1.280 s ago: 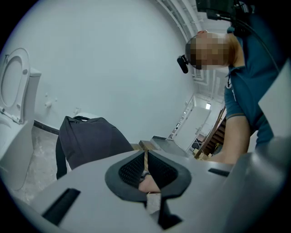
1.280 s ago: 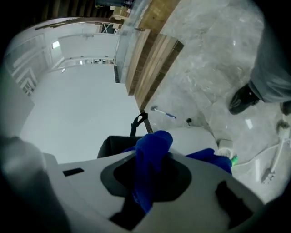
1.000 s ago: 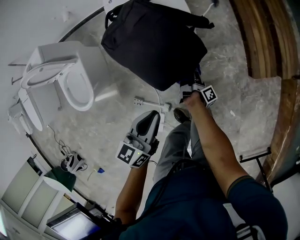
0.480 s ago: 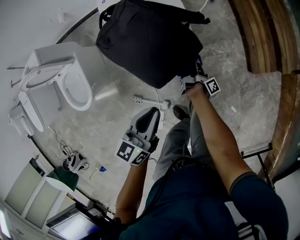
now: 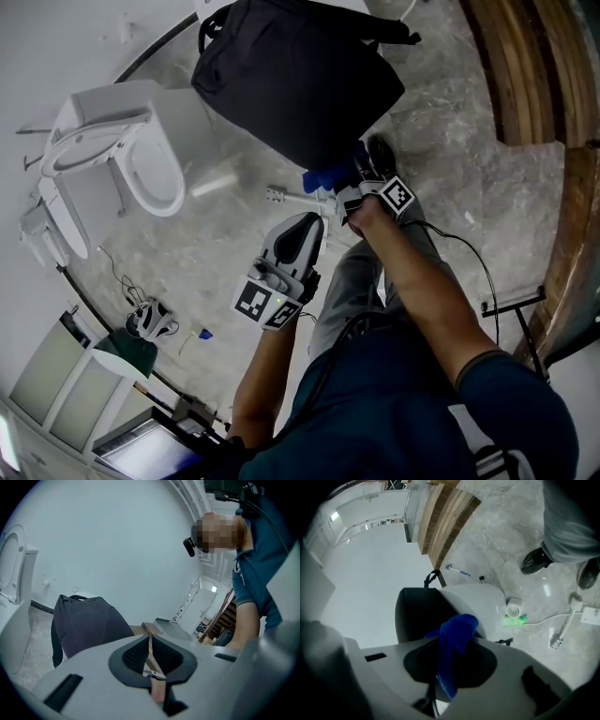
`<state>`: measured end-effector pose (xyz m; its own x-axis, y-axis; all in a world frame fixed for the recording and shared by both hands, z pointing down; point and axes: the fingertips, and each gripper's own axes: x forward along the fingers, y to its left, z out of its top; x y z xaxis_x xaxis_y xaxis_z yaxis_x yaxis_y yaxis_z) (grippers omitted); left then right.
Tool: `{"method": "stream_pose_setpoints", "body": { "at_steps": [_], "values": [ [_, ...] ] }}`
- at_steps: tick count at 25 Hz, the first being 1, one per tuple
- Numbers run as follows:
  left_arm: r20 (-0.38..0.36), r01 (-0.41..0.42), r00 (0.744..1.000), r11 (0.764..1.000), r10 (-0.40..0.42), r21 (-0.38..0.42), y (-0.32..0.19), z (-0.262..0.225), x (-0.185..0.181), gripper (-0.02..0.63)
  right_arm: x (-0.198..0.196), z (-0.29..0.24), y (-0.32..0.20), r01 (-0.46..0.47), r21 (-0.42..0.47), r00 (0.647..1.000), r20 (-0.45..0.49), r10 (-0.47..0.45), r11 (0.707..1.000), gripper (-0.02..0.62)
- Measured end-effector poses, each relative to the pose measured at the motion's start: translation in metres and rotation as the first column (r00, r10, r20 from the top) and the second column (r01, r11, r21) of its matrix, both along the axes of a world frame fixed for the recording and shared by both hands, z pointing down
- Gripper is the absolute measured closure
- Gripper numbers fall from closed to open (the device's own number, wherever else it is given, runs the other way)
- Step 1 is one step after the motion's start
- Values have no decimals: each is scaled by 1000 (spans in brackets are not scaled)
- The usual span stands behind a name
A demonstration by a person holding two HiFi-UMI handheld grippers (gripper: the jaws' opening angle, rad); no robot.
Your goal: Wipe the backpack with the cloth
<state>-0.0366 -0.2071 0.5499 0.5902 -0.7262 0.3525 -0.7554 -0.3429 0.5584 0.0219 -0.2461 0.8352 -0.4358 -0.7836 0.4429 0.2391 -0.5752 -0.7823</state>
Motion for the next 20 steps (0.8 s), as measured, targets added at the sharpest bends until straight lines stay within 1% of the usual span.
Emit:
{"method": "stream_pose_setpoints", "body": {
  "at_steps": [1,3,4,5,6,7,8,9,10,11,12,13,14,15,17,18,19,20],
  "values": [
    [0,1,1000,1000,-1,1,0,0,0,578,13,-2,-13,-32,0,999,-8,32,999,545],
    [-4,3,1000,1000,-3,3,-1,0,-1,578,53,0,-52,-95,35,994,-55,97,995,545],
    [-7,5,1000,1000,-5,6,-2,-1,-2,578,73,0,-74,-106,60,990,-90,111,993,545],
    [-9,7,1000,1000,-6,8,-3,-2,-2,578,91,0,-97,-92,84,986,-131,102,992,545],
    [-11,9,1000,1000,-9,10,-4,-4,-3,578,107,-2,-118,-52,108,982,-177,70,993,545],
    [-14,13,1000,1000,-13,11,-6,-5,-3,578,121,-4,-138,14,138,973,-229,19,990,545],
    [-18,19,1000,1000,-19,13,-8,-8,-4,578,131,-8,-158,99,176,959,-281,-47,979,545],
    [-22,26,999,1000,-25,15,-11,-10,-5,578,137,-13,-176,201,213,937,-326,-125,956,545],
    [-25,33,999,999,-33,18,-14,-12,-7,578,136,-19,-192,318,240,904,-367,-217,917,545],
    [-28,42,999,999,-42,20,-17,-15,-9,578,129,-24,-205,447,249,852,-413,-323,859,545],
    [-29,52,998,998,-51,22,-20,-17,-13,578,119,-28,-214,575,239,775,-464,-428,783,545],
    [-30,62,998,998,-62,23,-23,-18,-17,578,109,-31,-221,686,215,685,-514,-516,696,545],
    [-30,73,997,997,-73,22,-26,-19,-22,578,100,-32,-229,770,191,596,-555,-580,609,545],
    [-29,85,996,996,-84,23,-29,-20,-28,578,91,-33,-238,834,172,514,-589,-624,525,545],
    [-25,112,993,993,-111,25,-36,-19,-40,578,63,-39,-264,925,151,359,-651,-669,349,545],
    [-23,127,992,992,-126,24,-38,-18,-45,578,43,-45,-278,954,147,290,-681,-672,262,545],
    [-20,139,990,990,-139,20,-40,-15,-50,578,20,-52,-291,971,149,238,-707,-666,189,545],
    [-17,148,989,989,-148,14,-40,-13,-53,578,-2,-61,-303,978,154,208,-729,-652,139,545]
  ]
}}
